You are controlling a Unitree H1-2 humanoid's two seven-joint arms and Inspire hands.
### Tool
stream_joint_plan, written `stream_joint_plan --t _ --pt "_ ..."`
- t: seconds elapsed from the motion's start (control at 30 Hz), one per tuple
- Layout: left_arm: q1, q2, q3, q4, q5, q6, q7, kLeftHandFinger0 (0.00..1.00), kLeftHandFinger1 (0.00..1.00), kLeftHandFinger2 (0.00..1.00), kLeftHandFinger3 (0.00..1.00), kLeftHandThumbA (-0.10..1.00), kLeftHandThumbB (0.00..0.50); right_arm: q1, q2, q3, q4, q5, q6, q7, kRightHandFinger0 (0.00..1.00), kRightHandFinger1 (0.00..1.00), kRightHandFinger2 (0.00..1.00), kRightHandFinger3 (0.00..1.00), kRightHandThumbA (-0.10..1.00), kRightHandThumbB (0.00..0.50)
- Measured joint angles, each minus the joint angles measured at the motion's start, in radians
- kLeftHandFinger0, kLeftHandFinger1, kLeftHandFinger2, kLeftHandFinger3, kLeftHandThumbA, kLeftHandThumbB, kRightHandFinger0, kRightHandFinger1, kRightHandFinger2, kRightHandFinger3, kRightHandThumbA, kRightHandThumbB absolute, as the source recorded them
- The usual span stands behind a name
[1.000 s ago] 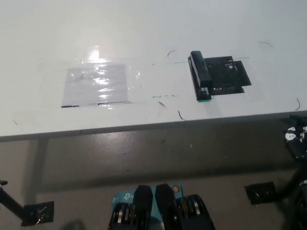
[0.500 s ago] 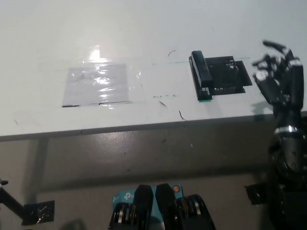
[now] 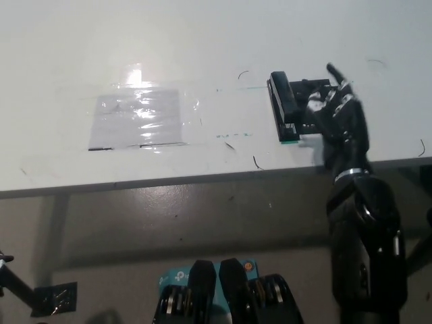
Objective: A stapler is kept infront of the robot on the black mark on the desk and the robot uses its right hand to lift the top of the stapler to open it
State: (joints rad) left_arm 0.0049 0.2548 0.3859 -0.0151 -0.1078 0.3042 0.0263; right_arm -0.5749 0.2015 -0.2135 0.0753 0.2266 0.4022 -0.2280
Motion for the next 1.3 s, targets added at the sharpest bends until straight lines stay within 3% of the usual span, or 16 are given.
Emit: stream_joint_plan --t 0.07,0.2,0.5,0.63,0.73,0.83,1.03,1.1,1.3 --pt "0.0 -0.002 0.0 0.001 0.0 0.0 0.0 0.18 0.19 0.42 0.69 0.39 0.0 0.0 0.013 -0.022 0.029 0.034 0.008 -0.015 0.49 0.57 0.77 0.95 0.14 0.0" --pt "-0.001 -0.01 0.0 0.001 0.0 0.0 0.0 0.18 0.21 0.41 0.69 0.42 0.0 -0.001 0.042 -0.075 0.09 0.119 0.026 -0.061 0.55 0.64 0.82 1.0 0.21 0.0" --pt "-0.018 -0.012 0.003 -0.004 0.0 0.001 0.0 0.17 0.2 0.44 0.72 0.38 0.0 -0.039 0.079 -0.114 0.125 0.279 0.055 -0.177 0.5 0.6 0.74 0.97 0.25 0.0" --pt "-0.02 -0.011 0.003 -0.009 0.0 0.001 0.0 0.17 0.21 0.46 0.72 0.38 0.0 -0.047 0.077 -0.108 0.124 0.319 0.059 -0.223 0.53 0.63 0.79 0.96 0.25 0.0" --pt "-0.02 -0.011 0.004 -0.013 0.0 0.002 0.001 0.19 0.22 0.45 0.71 0.39 0.0 -0.047 0.067 -0.092 0.123 0.335 0.06 -0.249 0.51 0.65 0.8 0.96 0.25 0.0" --pt "-0.02 -0.011 0.004 -0.013 0.0 0.002 0.0 0.21 0.23 0.45 0.71 0.4 0.0 -0.047 0.047 -0.069 0.123 0.343 0.062 -0.265 0.45 0.61 0.77 1.0 0.26 0.0" --pt "-0.019 -0.011 0.004 -0.013 0.0 0.002 0.001 0.21 0.22 0.43 0.68 0.38 0.0 -0.048 0.017 -0.062 0.129 0.349 0.065 -0.288 0.48 0.59 0.75 0.95 0.28 0.0" --pt "-0.02 -0.011 0.005 -0.014 0.0 0.002 0.001 0.2 0.22 0.44 0.7 0.44 0.0 -0.048 0.016 -0.062 0.129 0.349 0.065 -0.299 0.6 0.63 0.78 0.94 0.25 0.0" --pt "-0.021 -0.008 0.004 -0.023 0.0 0.002 0.0 0.21 0.23 0.47 0.7 0.43 0.0 -0.046 0.025 -0.061 0.129 0.363 0.067 -0.329 0.6 0.61 0.75 0.93 0.24 0.0"
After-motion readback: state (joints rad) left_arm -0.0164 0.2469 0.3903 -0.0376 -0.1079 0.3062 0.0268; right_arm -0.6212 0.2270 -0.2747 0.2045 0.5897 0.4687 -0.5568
